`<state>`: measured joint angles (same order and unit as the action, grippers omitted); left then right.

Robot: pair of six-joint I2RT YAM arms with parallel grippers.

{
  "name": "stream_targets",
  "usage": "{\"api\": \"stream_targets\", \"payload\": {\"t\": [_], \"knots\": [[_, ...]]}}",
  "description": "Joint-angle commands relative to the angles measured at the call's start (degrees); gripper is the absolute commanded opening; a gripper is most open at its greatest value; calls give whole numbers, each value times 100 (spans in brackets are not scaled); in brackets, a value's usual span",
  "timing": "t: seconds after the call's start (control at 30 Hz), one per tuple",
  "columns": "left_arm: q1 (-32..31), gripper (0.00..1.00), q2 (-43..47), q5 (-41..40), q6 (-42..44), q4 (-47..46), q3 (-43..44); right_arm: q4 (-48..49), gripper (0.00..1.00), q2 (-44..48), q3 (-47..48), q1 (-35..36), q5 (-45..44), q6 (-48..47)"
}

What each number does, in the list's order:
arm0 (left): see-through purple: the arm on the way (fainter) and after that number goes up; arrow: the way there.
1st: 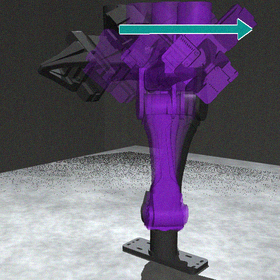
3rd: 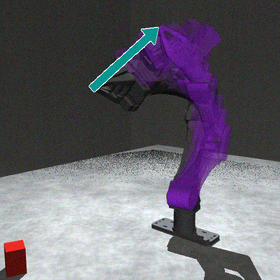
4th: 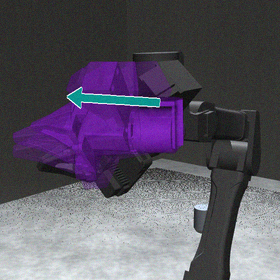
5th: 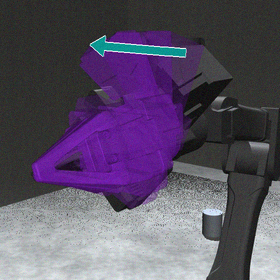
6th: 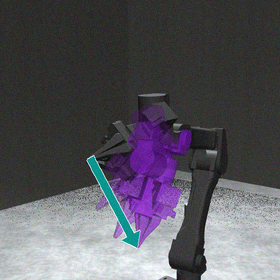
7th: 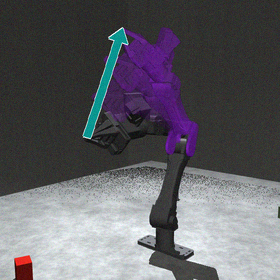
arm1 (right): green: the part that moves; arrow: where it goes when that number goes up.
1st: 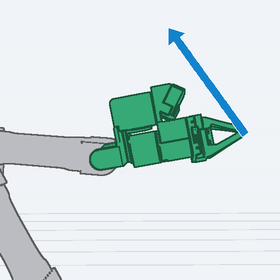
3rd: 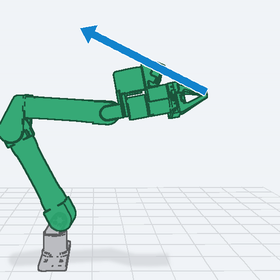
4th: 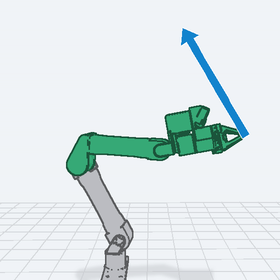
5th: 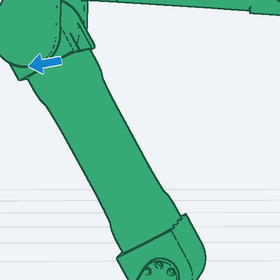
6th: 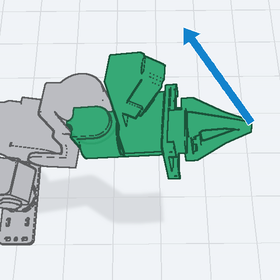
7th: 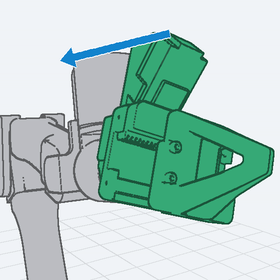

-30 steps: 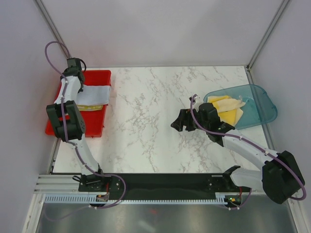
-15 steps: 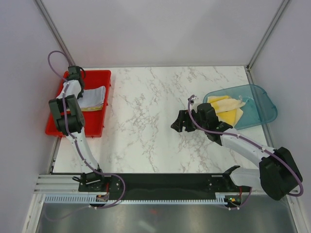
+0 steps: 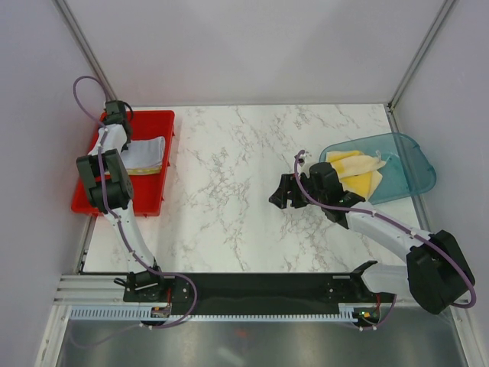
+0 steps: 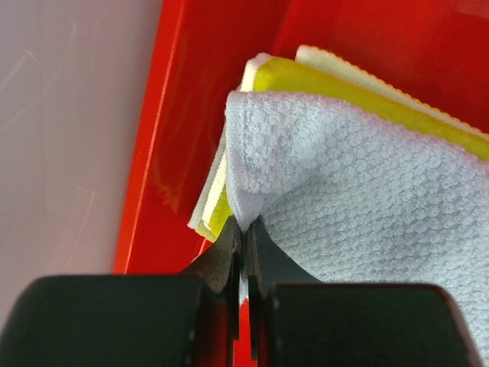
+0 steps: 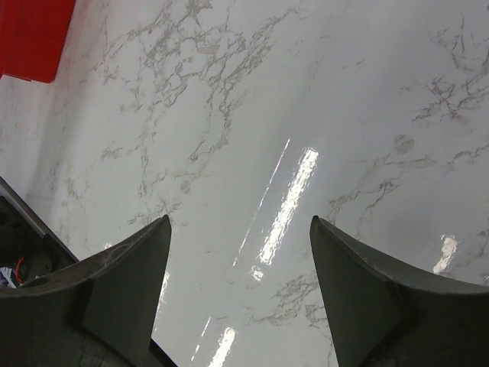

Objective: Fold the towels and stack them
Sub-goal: Neatly place the folded towel into the bin

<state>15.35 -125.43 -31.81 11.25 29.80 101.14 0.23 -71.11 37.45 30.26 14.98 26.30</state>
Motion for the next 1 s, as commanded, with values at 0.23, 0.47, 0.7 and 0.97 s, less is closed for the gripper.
{"api": "stream_targets", "payload": {"t": [0.23, 0.47, 0.7, 0.97], "knots": [[73, 2, 308, -457, 317, -256, 345, 47, 82, -17, 254, 24, -48, -108], [169, 2, 142, -432, 229, -282, 423, 21, 82, -8, 236, 32, -74, -143], [187, 5, -43, -255, 124, -247, 573, 56, 82, -131, 271, 24, -110, -134], [117, 67, 237, -264, 27, -194, 565, 47, 82, -157, 298, 15, -145, -117]]}}
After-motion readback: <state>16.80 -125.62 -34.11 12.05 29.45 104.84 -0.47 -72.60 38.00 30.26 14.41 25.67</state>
